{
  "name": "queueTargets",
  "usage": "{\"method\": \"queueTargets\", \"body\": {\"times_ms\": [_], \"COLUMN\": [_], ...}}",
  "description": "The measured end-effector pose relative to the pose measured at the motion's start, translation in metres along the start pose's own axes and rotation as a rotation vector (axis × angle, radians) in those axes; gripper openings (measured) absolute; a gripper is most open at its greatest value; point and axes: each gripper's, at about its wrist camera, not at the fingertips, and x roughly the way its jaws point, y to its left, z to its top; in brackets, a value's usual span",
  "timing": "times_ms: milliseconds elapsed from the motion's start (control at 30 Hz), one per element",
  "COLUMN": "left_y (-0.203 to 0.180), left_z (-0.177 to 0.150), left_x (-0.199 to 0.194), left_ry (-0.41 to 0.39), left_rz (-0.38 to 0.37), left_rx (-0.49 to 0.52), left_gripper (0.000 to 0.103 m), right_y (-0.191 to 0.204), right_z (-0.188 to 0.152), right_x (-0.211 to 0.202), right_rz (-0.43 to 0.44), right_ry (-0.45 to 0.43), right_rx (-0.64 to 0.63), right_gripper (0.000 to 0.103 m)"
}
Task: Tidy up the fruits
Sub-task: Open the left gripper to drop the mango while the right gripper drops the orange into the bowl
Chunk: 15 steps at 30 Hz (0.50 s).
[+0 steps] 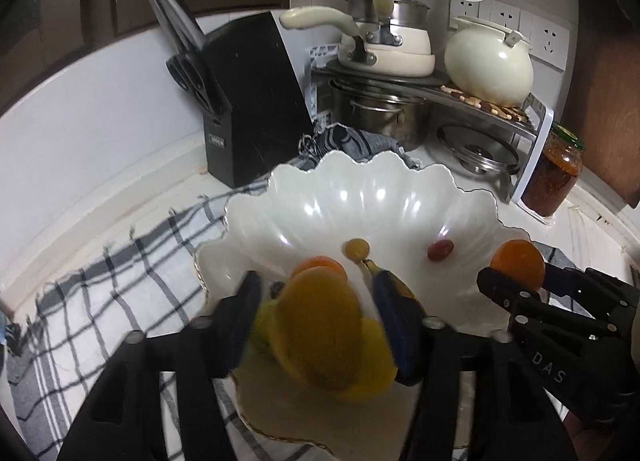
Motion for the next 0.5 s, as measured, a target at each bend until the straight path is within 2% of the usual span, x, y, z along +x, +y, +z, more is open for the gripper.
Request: {"method": "queueTargets", "body": {"times_ms": [67,133,200,267,367,500], "left_y": [0.002,0.005,0.008,0.011,0.014,0.018], "left_z": [0.001,0.000,-0.002,-0.002,-0.003,-0.004], "left_x": [-0.001,-0.001,-0.002,-0.004,-0.010,-0.026], "left_ry": [-0.003,-0.001,0.000,-0.002,-0.007,-0.034], "left_rz": [0.013,0.020,0.028,0.035,0.038,0.060], "left_rx": [0.006,0.002,-0.007,-0.013,-0.023,-0.032], "left_gripper": [0.065,0.066,0.068,0.071,0.076,0.092], "right_y": [0.000,0.001,0.001,0.003,0.005,0.006], "right_z": [-0.001,-0.001,-0.001,0.000,0.003,0.003], "right_x": [0.001,0.002,-0.003,-0.011,-0.022,-0.033], "right_rz": [-0.005,-0.012,-0.041,-0.072,-0.103,-0.108], "right_ry": [0.000,0.000,-0.026,-0.060,-0.090,-0.101], "right_rx": [0.002,0.004,0.008,0.007,0.001,0.006], "right_gripper": [0.047,0.052,0.077,0.084,0.086,0.086]}}
